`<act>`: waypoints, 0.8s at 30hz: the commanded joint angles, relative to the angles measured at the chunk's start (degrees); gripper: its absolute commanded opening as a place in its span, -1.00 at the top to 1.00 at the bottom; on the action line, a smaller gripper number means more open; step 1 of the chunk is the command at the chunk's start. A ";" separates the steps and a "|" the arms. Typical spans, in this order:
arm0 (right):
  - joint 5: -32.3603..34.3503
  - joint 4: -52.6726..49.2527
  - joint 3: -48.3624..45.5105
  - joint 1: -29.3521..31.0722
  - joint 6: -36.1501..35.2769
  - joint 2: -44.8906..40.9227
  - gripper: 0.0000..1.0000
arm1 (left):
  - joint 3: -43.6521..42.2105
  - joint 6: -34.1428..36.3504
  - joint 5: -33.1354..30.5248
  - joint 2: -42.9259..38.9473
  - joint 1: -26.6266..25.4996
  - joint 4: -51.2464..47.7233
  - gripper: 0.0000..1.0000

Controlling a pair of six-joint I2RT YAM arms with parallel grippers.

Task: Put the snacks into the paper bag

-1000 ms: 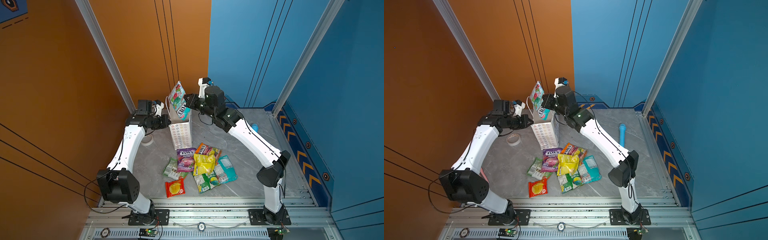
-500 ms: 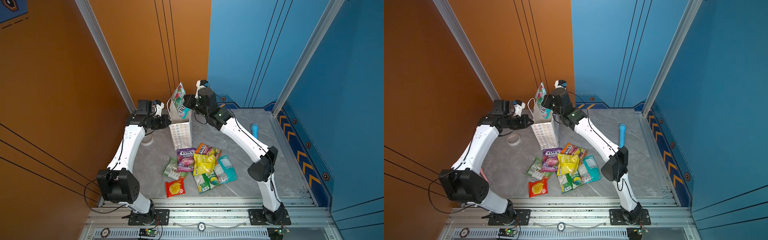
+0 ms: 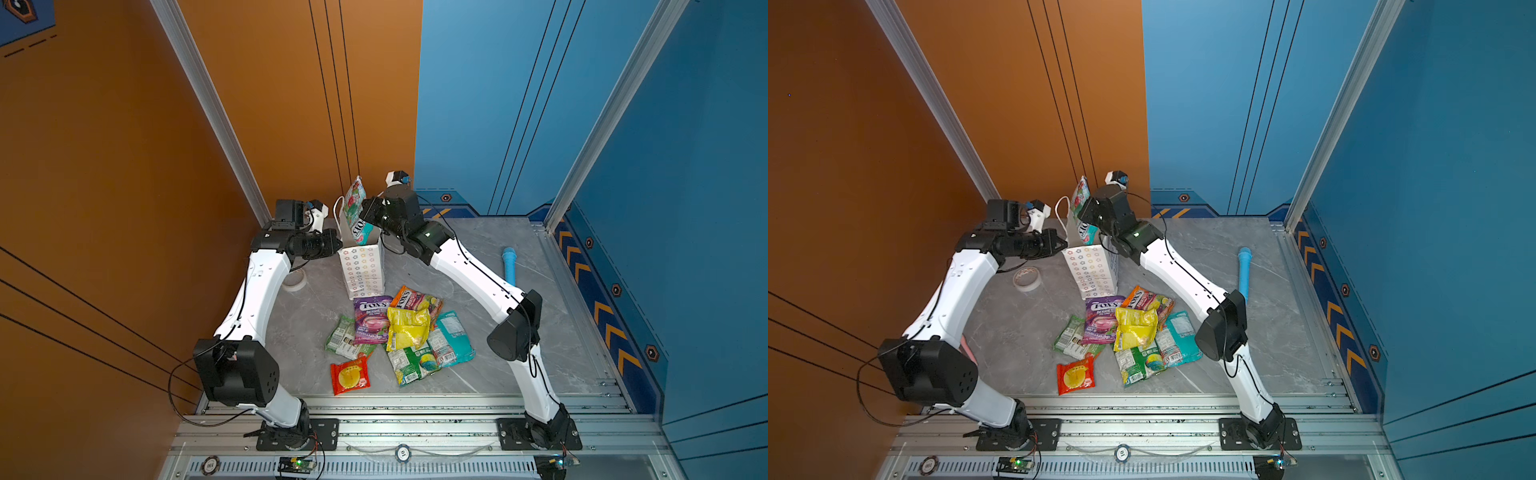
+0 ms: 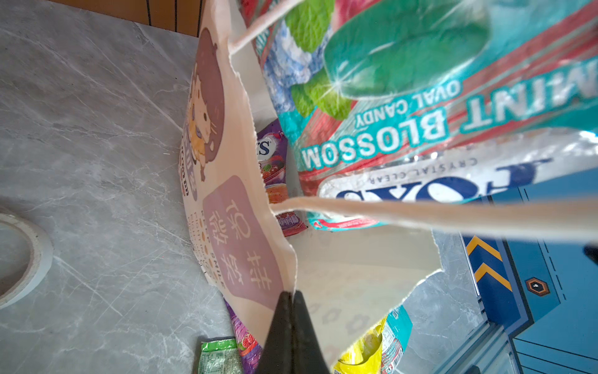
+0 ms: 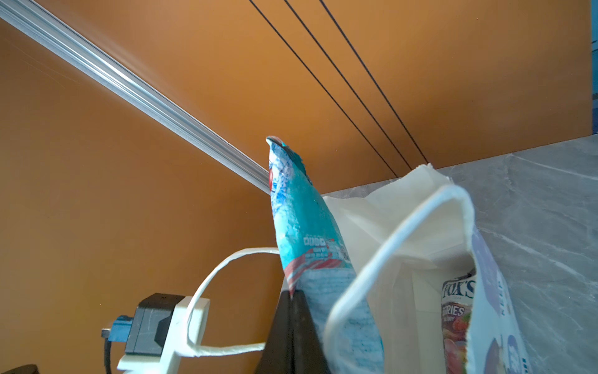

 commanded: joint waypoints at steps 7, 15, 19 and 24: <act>-0.73 3.60 3.58 0.72 3.35 2.64 1.00 | -0.98 -0.44 0.65 0.96 0.07 -1.55 0.96; 0.92 4.12 1.21 0.98 2.64 0.61 1.00 | -0.96 -0.44 0.77 0.99 0.16 -1.57 0.96; 1.69 5.83 -2.35 1.02 2.73 -1.40 1.00 | -1.02 -0.44 0.85 0.94 0.24 -1.57 0.96; 1.54 8.62 -7.23 0.97 2.82 -3.91 0.94 | -0.92 -0.43 0.78 1.01 0.24 -1.57 0.96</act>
